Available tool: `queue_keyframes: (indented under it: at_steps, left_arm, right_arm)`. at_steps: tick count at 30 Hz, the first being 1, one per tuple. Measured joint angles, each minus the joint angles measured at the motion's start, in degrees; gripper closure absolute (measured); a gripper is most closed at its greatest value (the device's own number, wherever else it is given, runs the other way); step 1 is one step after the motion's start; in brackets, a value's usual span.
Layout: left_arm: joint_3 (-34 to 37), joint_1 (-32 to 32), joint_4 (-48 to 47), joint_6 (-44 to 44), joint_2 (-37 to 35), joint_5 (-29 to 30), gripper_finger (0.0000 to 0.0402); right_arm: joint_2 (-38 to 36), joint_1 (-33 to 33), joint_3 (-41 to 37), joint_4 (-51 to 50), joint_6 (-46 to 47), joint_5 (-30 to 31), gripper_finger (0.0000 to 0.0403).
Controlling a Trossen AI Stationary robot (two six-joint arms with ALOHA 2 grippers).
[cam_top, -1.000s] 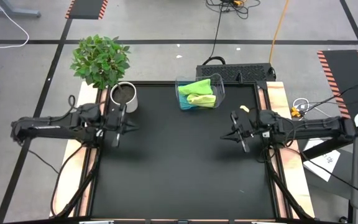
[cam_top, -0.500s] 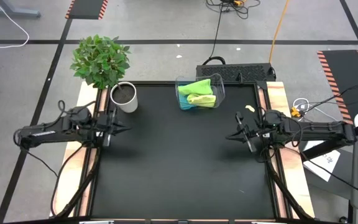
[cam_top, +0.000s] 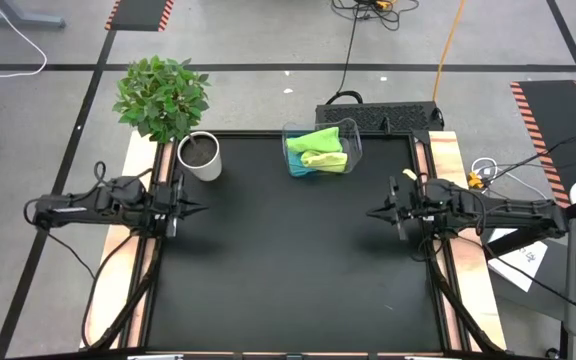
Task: Fold microfiber towels
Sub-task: Return to Home Position
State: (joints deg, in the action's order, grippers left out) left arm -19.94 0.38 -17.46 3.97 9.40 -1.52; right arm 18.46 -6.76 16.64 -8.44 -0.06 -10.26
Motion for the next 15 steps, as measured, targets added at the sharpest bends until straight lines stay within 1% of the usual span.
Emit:
queue_keyframes:
  at_steps: [4, 8, 12, 15]
  left_arm:
    - [0.0, -1.94, -0.64, 0.61, 1.7, 2.97, 0.0401]
    - [0.0, -4.15, -1.1, 0.65, 4.18, 5.78, 0.0401]
    - [0.0, -6.2, -1.49, 0.94, 5.25, 8.9, 0.0401]
    - [0.0, -7.49, -1.38, 1.44, 5.19, 9.87, 0.0401]
  right_arm:
    - [0.01, 0.0, 0.0, 0.17, -0.91, -0.03, 0.0403]
    - [-1.56, 0.0, 0.0, 0.39, -1.07, -0.03, 0.0403]
    - [-5.39, 0.0, -1.99, 3.58, 0.74, -0.25, 0.0403]
    - [-8.76, 0.0, -4.57, 5.14, 1.38, -0.42, 0.0403]
